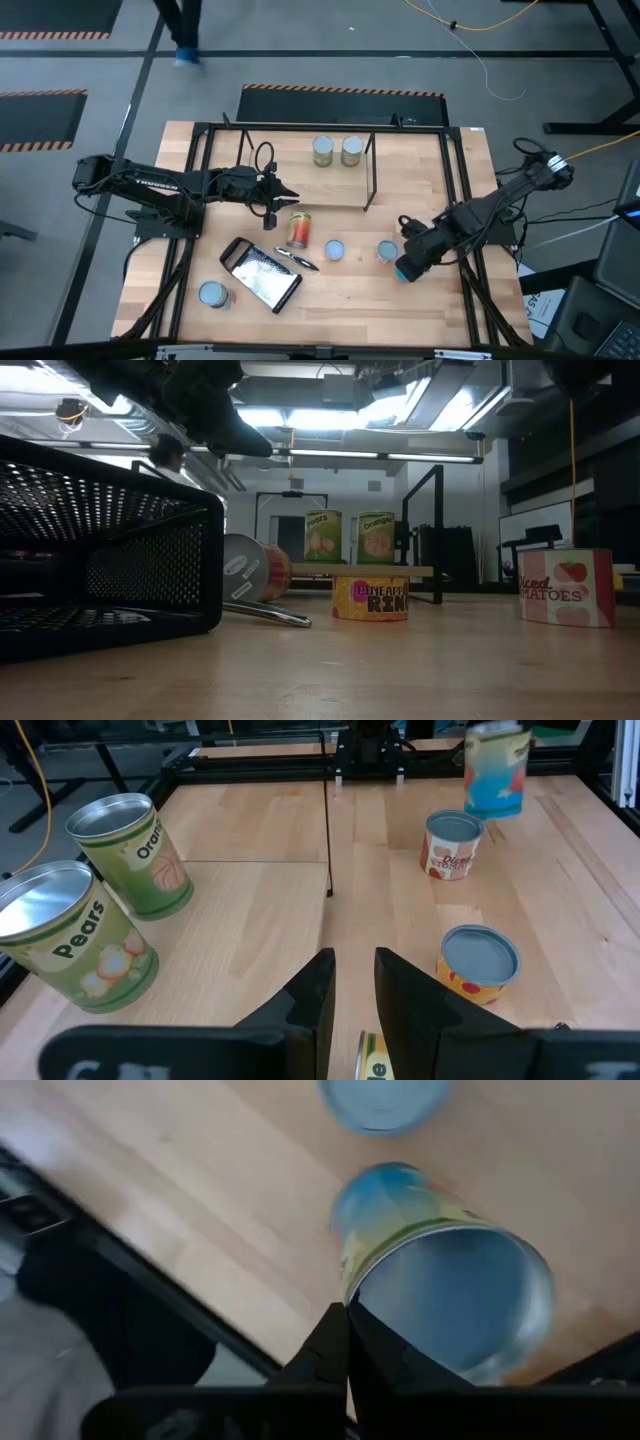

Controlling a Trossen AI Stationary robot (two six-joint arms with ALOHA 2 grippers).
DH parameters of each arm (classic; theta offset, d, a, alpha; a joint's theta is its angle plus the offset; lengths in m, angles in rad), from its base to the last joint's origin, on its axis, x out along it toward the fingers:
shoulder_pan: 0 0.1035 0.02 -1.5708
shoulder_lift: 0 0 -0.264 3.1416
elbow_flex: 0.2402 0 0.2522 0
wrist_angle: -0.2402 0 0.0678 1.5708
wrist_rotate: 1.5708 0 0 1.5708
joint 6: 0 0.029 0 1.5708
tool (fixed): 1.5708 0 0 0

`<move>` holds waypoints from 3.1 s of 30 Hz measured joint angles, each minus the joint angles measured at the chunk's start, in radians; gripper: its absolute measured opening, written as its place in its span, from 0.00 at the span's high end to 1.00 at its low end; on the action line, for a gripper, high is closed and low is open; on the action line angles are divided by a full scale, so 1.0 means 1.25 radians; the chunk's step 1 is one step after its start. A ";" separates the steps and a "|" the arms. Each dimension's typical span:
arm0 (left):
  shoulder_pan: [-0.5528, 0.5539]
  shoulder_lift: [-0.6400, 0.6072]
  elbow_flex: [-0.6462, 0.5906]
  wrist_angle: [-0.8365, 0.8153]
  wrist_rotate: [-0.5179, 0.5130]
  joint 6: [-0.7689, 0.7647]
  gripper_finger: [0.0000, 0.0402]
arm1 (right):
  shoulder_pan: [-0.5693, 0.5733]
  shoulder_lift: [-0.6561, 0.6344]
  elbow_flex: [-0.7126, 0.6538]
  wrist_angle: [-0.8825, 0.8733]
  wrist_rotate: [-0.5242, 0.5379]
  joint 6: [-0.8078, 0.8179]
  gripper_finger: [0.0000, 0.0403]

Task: Pick and place cans onto a shelf
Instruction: Put the canned tomatoes on the shelf

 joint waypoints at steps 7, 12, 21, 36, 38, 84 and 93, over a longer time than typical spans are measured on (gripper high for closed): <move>0.000 0.000 0.000 0.000 0.000 0.000 0.83 | -0.004 -0.001 0.060 0.000 0.009 -0.025 1.00; 0.000 0.000 0.000 0.000 0.000 0.000 0.83 | -0.019 -0.001 0.084 0.003 0.016 -0.054 1.00; 0.000 0.000 0.000 0.000 0.000 -0.001 0.83 | -0.108 0.005 0.096 0.100 0.017 -0.204 1.00; 0.000 0.000 0.000 0.000 0.000 -0.001 0.83 | -0.273 0.005 0.096 0.266 0.055 -0.570 1.00; 0.000 0.000 0.000 0.000 0.000 -0.001 0.83 | -0.295 0.005 0.096 0.301 0.058 -0.623 1.00; 0.001 0.000 0.000 0.003 -0.006 -0.001 0.83 | -0.556 0.466 0.668 -0.226 0.052 -1.030 1.00; 0.001 0.000 0.000 0.003 -0.006 0.000 0.83 | -0.589 0.532 0.668 -0.259 0.052 -1.031 1.00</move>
